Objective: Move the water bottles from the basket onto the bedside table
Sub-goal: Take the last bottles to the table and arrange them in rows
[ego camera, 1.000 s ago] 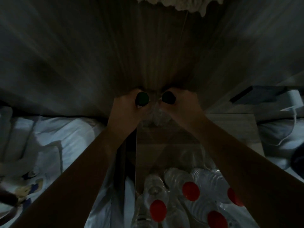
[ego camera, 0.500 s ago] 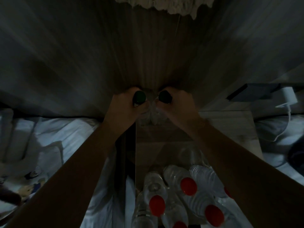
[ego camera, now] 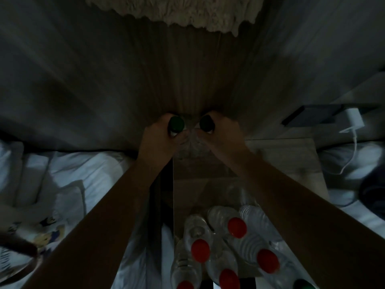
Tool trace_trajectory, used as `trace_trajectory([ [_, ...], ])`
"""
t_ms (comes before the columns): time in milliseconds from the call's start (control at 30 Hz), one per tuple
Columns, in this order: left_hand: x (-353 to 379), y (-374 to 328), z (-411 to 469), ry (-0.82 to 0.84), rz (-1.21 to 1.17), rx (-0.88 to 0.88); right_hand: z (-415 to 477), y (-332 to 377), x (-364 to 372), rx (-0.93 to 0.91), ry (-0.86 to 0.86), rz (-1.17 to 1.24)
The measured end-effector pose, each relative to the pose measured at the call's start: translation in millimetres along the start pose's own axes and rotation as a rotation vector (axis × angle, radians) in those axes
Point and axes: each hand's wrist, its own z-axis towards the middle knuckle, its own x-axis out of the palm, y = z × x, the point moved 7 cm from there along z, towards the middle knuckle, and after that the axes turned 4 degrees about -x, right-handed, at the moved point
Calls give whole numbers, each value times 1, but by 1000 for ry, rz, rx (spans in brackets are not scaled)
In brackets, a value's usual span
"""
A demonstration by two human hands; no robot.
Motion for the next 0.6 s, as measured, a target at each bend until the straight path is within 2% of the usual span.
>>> trace_trajectory([
  [133, -5, 1, -15, -50, -117, -88, -13, -2, -2, 40, 62, 59],
  [267, -8, 3, -34, -1, -234, -173, -36, -6, -16, 86, 144, 28],
  [400, -13, -1, -65, 51, -246, -274, -69, -14, -51, 119, 163, -22],
  [600, -27, -53, -132, 23, -152, -160, -149, -34, -109, 146, 211, -94],
])
